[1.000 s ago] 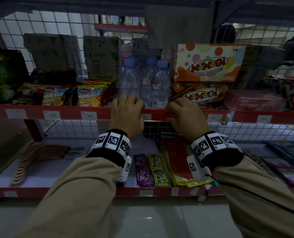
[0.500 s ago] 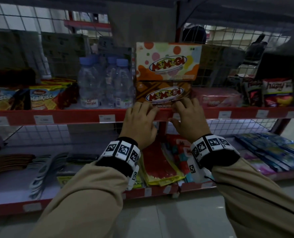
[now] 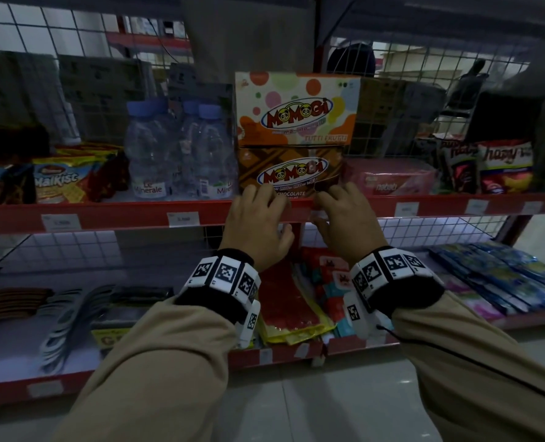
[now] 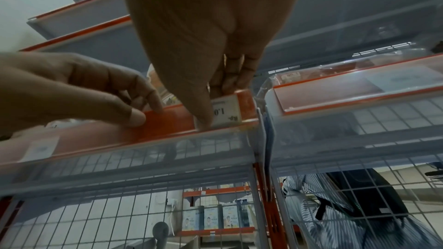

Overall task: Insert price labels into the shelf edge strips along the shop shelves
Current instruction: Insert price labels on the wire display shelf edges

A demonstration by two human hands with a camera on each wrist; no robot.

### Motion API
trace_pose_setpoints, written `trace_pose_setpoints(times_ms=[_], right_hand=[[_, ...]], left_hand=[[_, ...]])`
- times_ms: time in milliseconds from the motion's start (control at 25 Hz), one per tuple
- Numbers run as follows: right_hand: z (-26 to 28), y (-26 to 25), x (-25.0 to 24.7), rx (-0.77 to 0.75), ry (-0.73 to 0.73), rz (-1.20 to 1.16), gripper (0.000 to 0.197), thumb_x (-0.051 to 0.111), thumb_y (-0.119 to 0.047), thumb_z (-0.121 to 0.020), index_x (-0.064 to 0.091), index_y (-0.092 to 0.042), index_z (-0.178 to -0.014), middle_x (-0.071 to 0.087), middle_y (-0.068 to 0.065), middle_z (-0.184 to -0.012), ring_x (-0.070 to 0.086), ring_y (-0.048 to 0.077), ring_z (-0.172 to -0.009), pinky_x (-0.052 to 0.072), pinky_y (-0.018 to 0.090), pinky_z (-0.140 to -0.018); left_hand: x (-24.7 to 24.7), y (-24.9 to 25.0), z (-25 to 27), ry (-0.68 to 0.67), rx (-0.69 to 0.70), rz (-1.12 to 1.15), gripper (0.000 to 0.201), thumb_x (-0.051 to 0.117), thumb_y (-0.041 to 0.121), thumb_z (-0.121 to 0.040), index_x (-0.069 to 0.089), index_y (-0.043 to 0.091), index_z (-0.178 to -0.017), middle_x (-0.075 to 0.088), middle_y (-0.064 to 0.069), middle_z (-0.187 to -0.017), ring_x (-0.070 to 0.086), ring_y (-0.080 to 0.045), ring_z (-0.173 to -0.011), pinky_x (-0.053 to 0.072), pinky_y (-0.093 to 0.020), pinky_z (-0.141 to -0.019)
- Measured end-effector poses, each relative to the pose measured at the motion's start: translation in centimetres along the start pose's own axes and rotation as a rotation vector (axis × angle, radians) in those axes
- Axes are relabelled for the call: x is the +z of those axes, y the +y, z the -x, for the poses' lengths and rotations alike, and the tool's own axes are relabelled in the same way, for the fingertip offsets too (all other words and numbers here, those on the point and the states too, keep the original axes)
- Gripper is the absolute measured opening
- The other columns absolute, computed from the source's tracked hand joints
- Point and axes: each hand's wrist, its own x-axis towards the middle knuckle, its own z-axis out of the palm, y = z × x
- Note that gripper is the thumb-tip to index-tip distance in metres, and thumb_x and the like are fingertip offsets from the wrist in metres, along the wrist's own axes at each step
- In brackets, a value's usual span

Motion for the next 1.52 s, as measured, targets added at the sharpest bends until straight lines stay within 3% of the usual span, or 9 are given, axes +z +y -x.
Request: trace_pose_setpoints(times_ms=[120,320,560,640,760,920,1120,1360,1520], right_hand=[[-0.5,0.5,-0.4,0.053,-0.080,-0.059,0.019,0.065,-0.014,-0.084,0.061,-0.012,-0.102,0.059,0.007,-0.101,0.046,0.028,-0.097,0.038,0.036,-0.079],[-1.1,1.0,-1.7,0.271,0.054,-0.667,0.011,0.071,-0.011,-0.081,0.063,-0.016,-0.085,0.067,-0.001,-0.084,0.063,0.017,-0.083,0.054,0.038,-0.078],[-1.3,-0.8,-2.1,0.335,0.012,-1.123,0.027,0.067,0.002,-0.084,0.056,-0.015,-0.102,0.067,0.014,-0.103,0.067,0.021,-0.095,0.056,0.032,-0.084],[-1.2,-1.2,-2.0,0.338,-0.035,-1.189,0.026,0.065,0.003,-0.085,0.056,-0.008,-0.107,0.067,0.016,-0.104,0.067,0.019,-0.093,0.056,0.030,-0.082],[-0.9,-1.4,-1.8,0.248,-0.057,-1.110,0.021,0.064,0.000,-0.087,0.058,-0.003,-0.107,0.068,0.009,-0.097,0.067,0.012,-0.085,0.056,0.024,-0.076],[-0.9,-0.6,-1.8,0.146,0.029,-0.816,0.008,0.062,-0.010,-0.090,0.064,-0.010,-0.098,0.068,0.001,-0.089,0.065,0.014,-0.082,0.055,0.030,-0.075],[-1.1,0.5,-1.1,0.215,0.171,-0.759,0.007,0.062,-0.011,-0.089,0.064,-0.018,-0.090,0.067,-0.007,-0.084,0.062,0.006,-0.082,0.050,0.024,-0.073],[-1.0,0.3,-0.5,0.127,0.026,-0.646,0.007,0.063,-0.013,-0.088,0.067,-0.016,-0.092,0.066,0.000,-0.090,0.059,0.021,-0.092,0.051,0.044,-0.084],[-0.9,0.5,-0.9,0.081,-0.038,-0.497,0.015,0.061,-0.013,-0.085,0.066,-0.015,-0.099,0.060,0.002,-0.096,0.051,0.024,-0.096,0.045,0.043,-0.085]], left_hand=[[0.0,0.0,0.0,-0.016,-0.003,-0.001,0.031,0.056,0.035,-0.082,0.058,0.017,-0.107,0.051,-0.004,-0.107,0.044,-0.025,-0.100,0.037,-0.037,-0.084],[-0.2,-0.2,-0.1,-0.002,-0.019,0.072,0.026,0.055,0.029,-0.086,0.061,0.015,-0.107,0.053,-0.004,-0.106,0.045,-0.024,-0.099,0.038,-0.036,-0.084],[0.0,-0.5,-0.4,0.092,-0.125,0.331,0.034,0.044,0.036,-0.098,0.059,0.013,-0.118,0.057,-0.004,-0.102,0.048,-0.019,-0.098,0.040,-0.034,-0.085],[0.2,-0.5,-0.4,0.109,-0.125,0.341,0.032,0.043,0.039,-0.098,0.058,0.015,-0.112,0.056,-0.002,-0.099,0.046,-0.017,-0.093,0.039,-0.033,-0.081],[0.5,-0.3,-0.5,0.122,-0.144,0.292,0.022,0.047,0.033,-0.097,0.058,0.014,-0.101,0.053,-0.004,-0.094,0.045,-0.020,-0.090,0.040,-0.036,-0.077],[0.6,-0.2,-0.5,0.120,-0.140,0.243,0.020,0.050,0.031,-0.096,0.059,0.013,-0.098,0.052,-0.004,-0.094,0.044,-0.021,-0.091,0.038,-0.035,-0.077],[0.2,-0.4,-0.3,0.071,-0.089,0.194,0.021,0.055,0.032,-0.090,0.057,0.014,-0.102,0.054,-0.004,-0.100,0.046,-0.021,-0.096,0.035,-0.032,-0.084],[0.3,0.0,-0.3,0.013,-0.093,0.107,0.033,0.054,0.036,-0.089,0.054,0.019,-0.118,0.052,-0.002,-0.107,0.043,-0.023,-0.101,0.034,-0.034,-0.088],[0.6,0.4,-0.3,0.065,-0.114,0.083,0.021,0.052,0.034,-0.092,0.063,0.020,-0.104,0.050,-0.003,-0.096,0.042,-0.023,-0.095,0.031,-0.034,-0.082]])
